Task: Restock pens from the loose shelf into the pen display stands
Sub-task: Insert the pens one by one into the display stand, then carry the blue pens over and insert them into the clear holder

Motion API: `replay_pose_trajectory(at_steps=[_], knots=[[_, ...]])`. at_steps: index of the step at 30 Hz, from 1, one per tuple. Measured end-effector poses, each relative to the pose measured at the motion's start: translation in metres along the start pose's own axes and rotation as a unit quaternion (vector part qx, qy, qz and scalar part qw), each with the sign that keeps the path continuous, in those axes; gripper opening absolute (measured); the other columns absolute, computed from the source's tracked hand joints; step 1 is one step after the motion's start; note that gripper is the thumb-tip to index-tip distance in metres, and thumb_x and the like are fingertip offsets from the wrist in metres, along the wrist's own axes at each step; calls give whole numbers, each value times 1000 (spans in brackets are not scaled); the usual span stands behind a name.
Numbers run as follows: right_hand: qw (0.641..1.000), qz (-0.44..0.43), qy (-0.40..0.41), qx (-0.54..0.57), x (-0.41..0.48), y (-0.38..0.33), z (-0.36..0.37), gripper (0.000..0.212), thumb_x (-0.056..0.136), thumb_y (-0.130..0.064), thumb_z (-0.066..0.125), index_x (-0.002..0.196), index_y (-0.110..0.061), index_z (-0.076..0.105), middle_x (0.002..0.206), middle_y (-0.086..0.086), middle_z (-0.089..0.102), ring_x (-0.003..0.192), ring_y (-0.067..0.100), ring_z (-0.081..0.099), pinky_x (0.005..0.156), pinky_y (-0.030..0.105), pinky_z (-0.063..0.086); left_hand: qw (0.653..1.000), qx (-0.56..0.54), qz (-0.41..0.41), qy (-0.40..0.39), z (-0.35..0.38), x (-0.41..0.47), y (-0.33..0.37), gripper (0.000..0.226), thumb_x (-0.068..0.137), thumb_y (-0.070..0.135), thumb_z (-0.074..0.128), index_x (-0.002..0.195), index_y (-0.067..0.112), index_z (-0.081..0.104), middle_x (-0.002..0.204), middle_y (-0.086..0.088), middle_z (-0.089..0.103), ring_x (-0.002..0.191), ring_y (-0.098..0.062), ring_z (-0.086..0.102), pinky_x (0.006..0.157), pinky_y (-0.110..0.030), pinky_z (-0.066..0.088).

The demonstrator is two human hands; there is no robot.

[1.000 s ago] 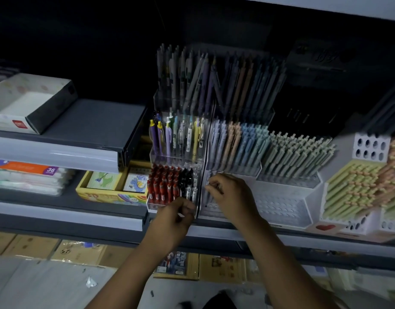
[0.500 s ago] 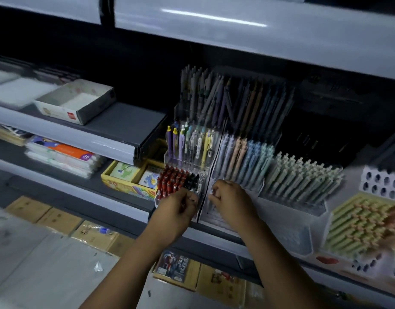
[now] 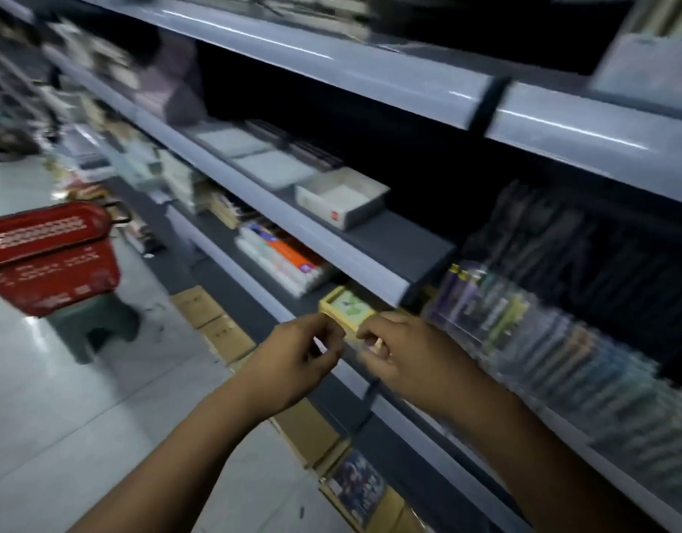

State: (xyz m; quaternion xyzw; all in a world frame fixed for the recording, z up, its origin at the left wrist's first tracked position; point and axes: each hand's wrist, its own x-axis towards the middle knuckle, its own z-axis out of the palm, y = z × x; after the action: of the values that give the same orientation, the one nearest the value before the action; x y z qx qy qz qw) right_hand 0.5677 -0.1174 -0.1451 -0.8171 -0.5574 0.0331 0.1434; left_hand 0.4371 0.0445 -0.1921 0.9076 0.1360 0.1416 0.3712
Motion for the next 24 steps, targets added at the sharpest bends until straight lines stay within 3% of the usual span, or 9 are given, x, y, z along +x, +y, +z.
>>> replay_pose_trajectory(at_steps=[5, 8, 12, 19, 24], knots=[[994, -97, -21, -51, 127, -104, 25, 22, 97, -43, 56, 114, -27, 55, 108, -8, 56, 91, 19, 58, 76, 36, 51, 994, 78, -31, 63, -140, -24, -77, 7, 95, 28, 65, 97, 33, 60, 95, 13, 63, 82, -3, 61, 71, -23, 51], [986, -148, -18, -72, 211, -184, 33, 25, 97, -44, 54, 116, -27, 56, 115, -5, 58, 99, 20, 58, 81, 40, 52, 985, 120, -46, 115, -241, -41, -124, 6, 96, 27, 63, 101, 24, 66, 94, 14, 64, 82, -2, 61, 73, -29, 54], [974, -204, -7, -94, 322, -293, 33, 25, 98, -42, 53, 113, -23, 56, 116, -2, 57, 105, 22, 57, 83, 41, 51, 972, 169, -75, 147, -372, -66, -182, 16, 96, 34, 62, 110, 27, 66, 101, 12, 65, 86, -5, 62, 77, -33, 56], [962, -270, 14, -32, 502, -469, 43, 17, 95, -42, 59, 103, -27, 59, 104, -6, 61, 94, 18, 59, 82, 42, 54, 940, 229, -148, 206, -565, -96, -277, 20, 97, 32, 63, 115, 24, 64, 108, 7, 66, 92, -10, 62, 82, -31, 53], [948, -313, 7, 49, 634, -564, 66, 25, 95, -48, 63, 112, -30, 63, 104, -11, 63, 90, 6, 61, 74, 26, 50, 920, 217, -191, 266, -680, -97, -367, 21, 97, 37, 63, 117, 30, 62, 101, 16, 67, 82, -3, 65, 79, -35, 56]])
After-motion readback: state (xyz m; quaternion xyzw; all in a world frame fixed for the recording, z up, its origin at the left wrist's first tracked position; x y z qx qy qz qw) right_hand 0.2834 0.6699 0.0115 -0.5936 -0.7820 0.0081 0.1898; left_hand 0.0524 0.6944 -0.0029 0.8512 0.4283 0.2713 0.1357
